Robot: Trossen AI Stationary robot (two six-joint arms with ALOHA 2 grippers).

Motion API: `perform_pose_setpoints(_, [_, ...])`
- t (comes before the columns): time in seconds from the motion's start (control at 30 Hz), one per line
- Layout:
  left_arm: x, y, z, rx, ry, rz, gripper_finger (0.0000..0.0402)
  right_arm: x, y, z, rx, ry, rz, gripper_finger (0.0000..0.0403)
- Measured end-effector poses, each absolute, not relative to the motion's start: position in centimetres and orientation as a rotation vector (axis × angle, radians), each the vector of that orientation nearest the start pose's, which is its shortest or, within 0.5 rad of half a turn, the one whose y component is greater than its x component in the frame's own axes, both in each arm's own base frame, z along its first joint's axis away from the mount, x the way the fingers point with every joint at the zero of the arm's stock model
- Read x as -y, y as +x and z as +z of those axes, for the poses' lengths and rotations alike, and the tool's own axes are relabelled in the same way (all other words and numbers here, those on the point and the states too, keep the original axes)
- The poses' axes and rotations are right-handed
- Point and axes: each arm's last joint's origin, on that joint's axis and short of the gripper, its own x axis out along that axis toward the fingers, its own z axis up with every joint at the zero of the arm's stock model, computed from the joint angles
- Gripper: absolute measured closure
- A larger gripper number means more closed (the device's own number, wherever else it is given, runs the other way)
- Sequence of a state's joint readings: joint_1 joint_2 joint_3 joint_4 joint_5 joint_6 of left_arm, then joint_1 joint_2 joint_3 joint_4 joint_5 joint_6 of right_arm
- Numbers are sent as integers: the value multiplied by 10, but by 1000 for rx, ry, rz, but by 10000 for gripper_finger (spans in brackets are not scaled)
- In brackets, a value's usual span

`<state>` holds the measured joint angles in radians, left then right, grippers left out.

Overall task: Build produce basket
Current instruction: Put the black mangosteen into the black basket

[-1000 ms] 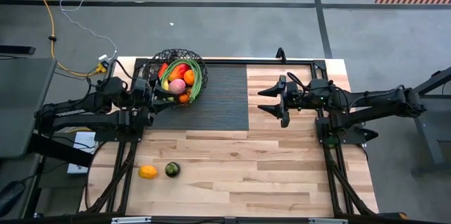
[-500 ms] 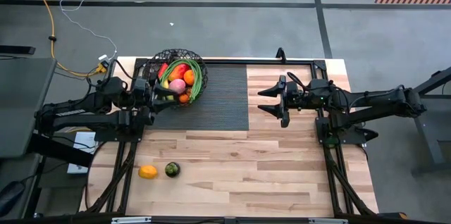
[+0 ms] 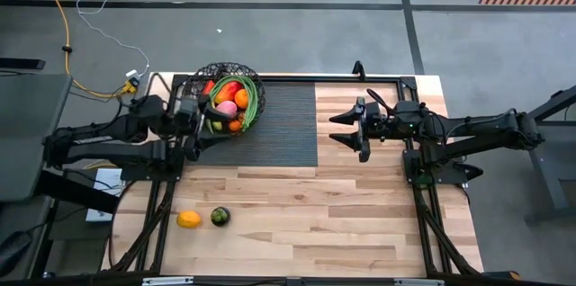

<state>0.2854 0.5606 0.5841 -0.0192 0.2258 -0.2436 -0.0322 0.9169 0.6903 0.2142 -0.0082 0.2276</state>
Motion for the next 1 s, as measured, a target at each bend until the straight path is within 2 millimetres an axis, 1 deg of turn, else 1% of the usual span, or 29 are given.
perform_pose_setpoints(0.1, [-25,145,320,-94,-247,-25,117,6,208,315,-10,228,-25,160])
perform_pose_setpoints(0.17, [-16,153,325,-207,-244,-82,118,6,208,315,-10,228,-25,160])
perform_pose_setpoints(0.27, [3,162,329,-400,-238,-178,119,6,208,315,-10,228,-25,160])
perform_pose_setpoints(0.33, [19,166,326,-532,-225,-219,119,6,208,315,-10,228,-25,160])
perform_pose_setpoints(0.5, [66,170,304,-764,-163,-328,119,6,208,315,-15,228,-26,160])
perform_pose_setpoints(0.6, [92,171,289,-866,-87,-312,119,6,208,314,-23,228,-27,160])
perform_pose_setpoints(0.7, [114,174,275,-902,-13,-274,119,6,208,314,-26,228,-27,160])
perform_pose_setpoints(0.9, [148,182,240,-1040,76,-230,119,6,208,313,-31,218,-28,160])
perform_pose_setpoints(1.0, [157,186,226,-1088,89,-205,119,6,208,312,-40,202,-28,160])
